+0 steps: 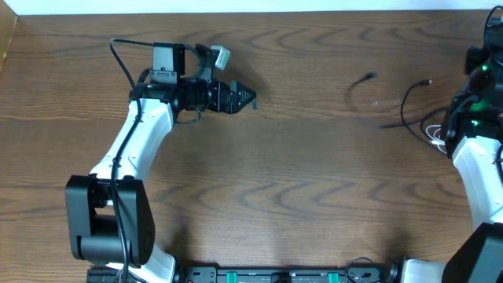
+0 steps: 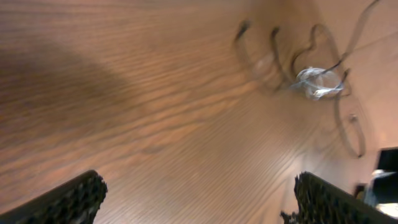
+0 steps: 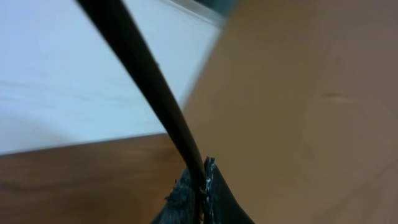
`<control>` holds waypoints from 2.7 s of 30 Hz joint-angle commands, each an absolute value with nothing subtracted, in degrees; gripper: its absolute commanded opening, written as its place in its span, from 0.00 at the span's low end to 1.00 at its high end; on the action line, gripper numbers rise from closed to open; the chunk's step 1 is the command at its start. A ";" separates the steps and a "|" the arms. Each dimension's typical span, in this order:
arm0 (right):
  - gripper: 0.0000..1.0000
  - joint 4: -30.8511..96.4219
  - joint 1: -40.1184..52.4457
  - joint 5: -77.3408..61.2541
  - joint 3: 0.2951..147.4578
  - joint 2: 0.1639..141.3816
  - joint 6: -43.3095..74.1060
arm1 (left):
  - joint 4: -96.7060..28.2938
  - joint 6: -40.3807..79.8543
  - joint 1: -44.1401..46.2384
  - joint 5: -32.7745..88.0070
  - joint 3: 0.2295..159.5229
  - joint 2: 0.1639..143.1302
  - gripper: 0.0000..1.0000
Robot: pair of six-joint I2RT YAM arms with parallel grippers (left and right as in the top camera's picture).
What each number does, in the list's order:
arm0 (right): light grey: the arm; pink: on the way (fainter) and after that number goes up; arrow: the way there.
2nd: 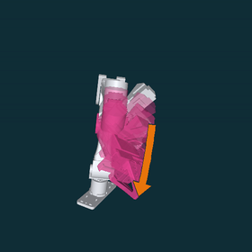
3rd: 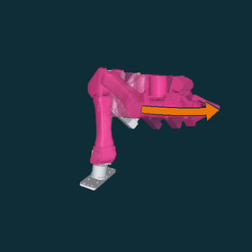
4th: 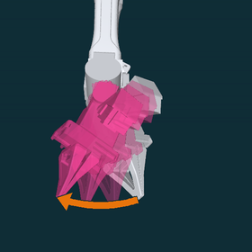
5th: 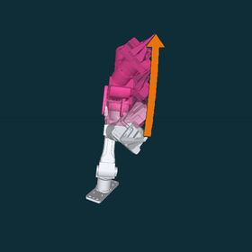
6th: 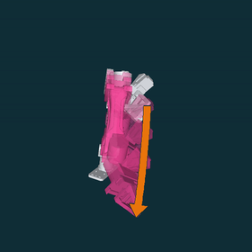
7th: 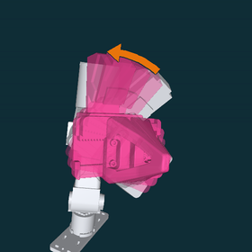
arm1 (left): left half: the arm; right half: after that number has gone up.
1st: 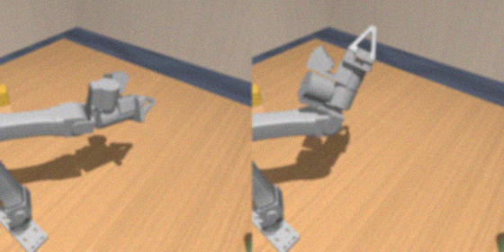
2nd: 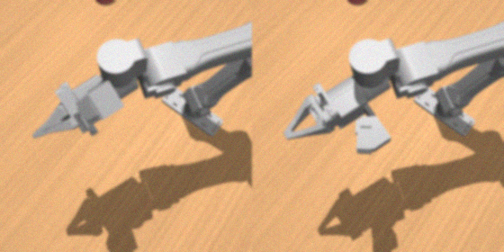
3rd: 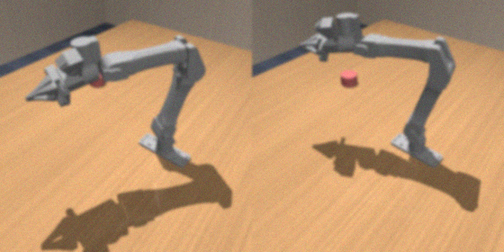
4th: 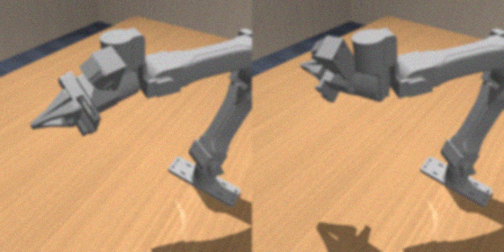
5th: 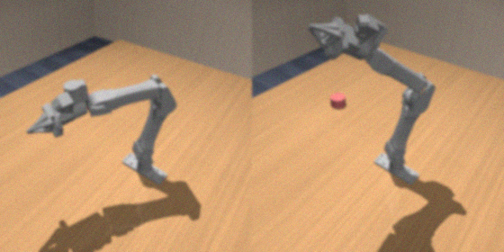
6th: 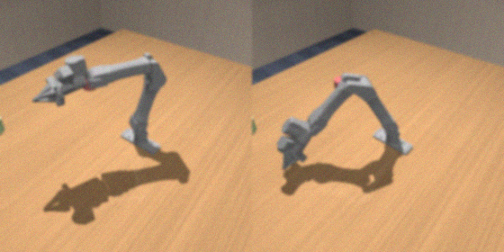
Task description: Untangle cables
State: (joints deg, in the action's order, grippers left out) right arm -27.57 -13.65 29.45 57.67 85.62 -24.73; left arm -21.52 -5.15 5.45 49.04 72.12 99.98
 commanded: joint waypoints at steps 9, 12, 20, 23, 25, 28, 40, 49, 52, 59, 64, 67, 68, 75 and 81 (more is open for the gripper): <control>0.01 -8.73 -12.60 26.33 58.63 85.41 -24.34 | -23.55 -12.19 5.32 43.86 72.42 99.98 0.98; 0.04 -1.41 -12.69 13.76 58.61 85.41 -18.50 | -24.23 -12.19 5.32 43.86 72.42 99.98 0.98; 0.99 9.08 -12.71 -7.44 58.61 85.58 -14.66 | -25.63 -12.25 5.32 43.83 72.42 99.98 0.98; 0.99 12.34 -12.71 -7.40 58.61 85.78 -13.02 | -25.80 -12.45 5.32 43.81 72.42 99.98 0.98; 0.99 13.91 -12.73 -7.40 58.61 85.95 -11.29 | -26.02 -12.43 5.32 43.11 72.42 99.98 0.98; 0.99 16.34 -12.75 -7.73 58.61 86.19 -8.14 | -27.14 -12.43 5.32 39.24 72.42 99.98 0.98; 0.99 32.82 -12.64 -17.56 58.61 86.24 2.76 | -31.53 -12.43 5.67 29.17 72.42 99.98 0.97; 0.99 42.48 -12.64 -17.52 58.61 86.19 5.76 | -34.50 -12.40 9.65 10.46 72.42 99.98 0.98; 0.99 42.46 -12.64 -17.54 58.61 86.19 5.78 | -34.52 -12.36 10.07 10.46 72.42 99.98 0.98; 0.99 42.46 -12.64 -17.50 58.61 86.19 5.74 | -34.65 -12.38 10.07 10.44 72.42 99.98 0.97; 0.99 42.46 -12.67 -17.50 58.61 86.19 5.74 | -34.65 -12.38 10.07 10.44 72.42 99.98 0.98; 0.99 42.46 -12.64 -17.50 58.61 86.19 5.74 | -34.65 -12.38 10.07 10.46 72.42 99.98 0.98; 0.99 42.46 -12.64 -17.50 58.61 86.19 5.74 | -34.65 -12.40 10.07 10.46 72.42 99.98 0.98; 0.99 42.46 -12.64 -17.50 58.61 86.19 5.74 | -34.68 -12.38 10.07 10.44 72.42 99.98 0.97; 0.99 42.46 -12.64 -17.50 58.61 86.19 5.74 | -34.65 -12.38 10.07 10.44 72.42 99.98 0.97</control>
State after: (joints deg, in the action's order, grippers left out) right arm 42.39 -12.84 -16.82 58.22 85.86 5.06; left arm -34.48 -11.90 10.17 11.20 72.12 99.98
